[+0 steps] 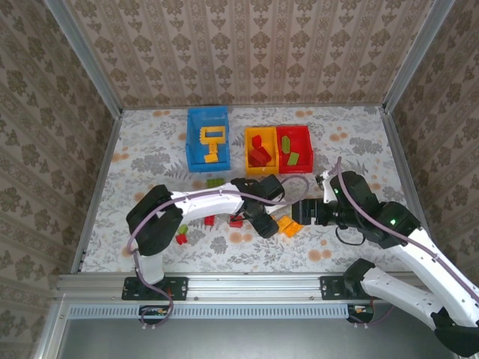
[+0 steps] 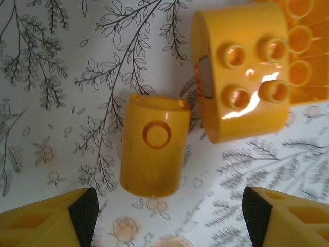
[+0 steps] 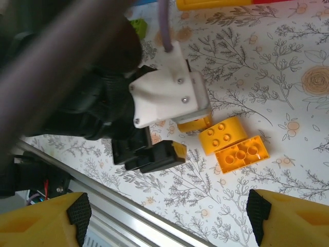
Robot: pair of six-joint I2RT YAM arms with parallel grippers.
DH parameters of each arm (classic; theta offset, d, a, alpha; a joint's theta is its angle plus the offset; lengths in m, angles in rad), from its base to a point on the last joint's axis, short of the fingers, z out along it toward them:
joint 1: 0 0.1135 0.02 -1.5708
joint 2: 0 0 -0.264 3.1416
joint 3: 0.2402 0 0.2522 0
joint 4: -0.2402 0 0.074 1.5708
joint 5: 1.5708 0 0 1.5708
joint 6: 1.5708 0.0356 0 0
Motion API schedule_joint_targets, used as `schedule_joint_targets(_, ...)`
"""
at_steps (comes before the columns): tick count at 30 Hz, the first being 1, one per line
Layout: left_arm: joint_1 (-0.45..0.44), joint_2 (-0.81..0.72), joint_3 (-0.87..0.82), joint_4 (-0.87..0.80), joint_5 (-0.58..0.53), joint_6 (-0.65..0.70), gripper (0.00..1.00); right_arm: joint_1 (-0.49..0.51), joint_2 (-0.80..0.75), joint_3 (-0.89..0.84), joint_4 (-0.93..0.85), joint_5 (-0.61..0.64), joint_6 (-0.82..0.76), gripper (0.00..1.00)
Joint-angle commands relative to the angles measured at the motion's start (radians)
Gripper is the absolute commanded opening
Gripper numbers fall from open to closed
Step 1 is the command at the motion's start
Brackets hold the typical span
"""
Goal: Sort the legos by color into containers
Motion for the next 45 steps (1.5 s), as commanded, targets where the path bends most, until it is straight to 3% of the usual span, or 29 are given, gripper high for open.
schedule_joint_targets(1, -0.012, 0.041, 0.041, 0.022, -0.074, 0.097, 0.77, -0.004, -0.016, 0.017, -0.030, -0.006, 0.041, 0.83)
schedule_joint_targets(7, -0.015, 0.127, 0.085, 0.017, -0.047, 0.112, 0.73, -0.008, -0.015, 0.025, -0.032, -0.011, 0.052, 0.83)
schedule_joint_targets(15, -0.018, 0.162, 0.068, 0.024, -0.015, 0.091, 0.51, -0.019, -0.002, 0.010, -0.011, -0.019, 0.055, 0.83)
schedule_joint_targets(18, -0.014, 0.136, 0.053, 0.029, -0.040, 0.067, 0.41, -0.025, 0.008, 0.014, 0.004, -0.028, 0.049, 0.83)
schedule_joint_targets(24, 0.046, -0.027, -0.005, 0.020, -0.096, -0.059, 0.36, -0.034, 0.040, 0.033, 0.049, -0.055, 0.008, 0.82)
schedule_joint_targets(29, 0.147, -0.201, -0.023, -0.027, -0.119, -0.151, 0.35, -0.035, 0.103, 0.049, 0.131, -0.095, -0.028, 0.81)
schedule_joint_targets(35, 0.370, -0.301, 0.014, -0.077, -0.116, -0.230, 0.35, -0.033, 0.264, 0.093, 0.266, -0.154, -0.075, 0.81)
schedule_joint_targets(40, 0.574, -0.218, 0.115, -0.052, -0.044, -0.304, 0.34, -0.012, 0.490, 0.211, 0.352, -0.172, -0.116, 0.80)
schedule_joint_targets(45, 0.696, -0.030, 0.267, -0.029, 0.010, -0.367, 0.34, 0.019, 0.689, 0.395, 0.335, -0.095, -0.138, 0.79)
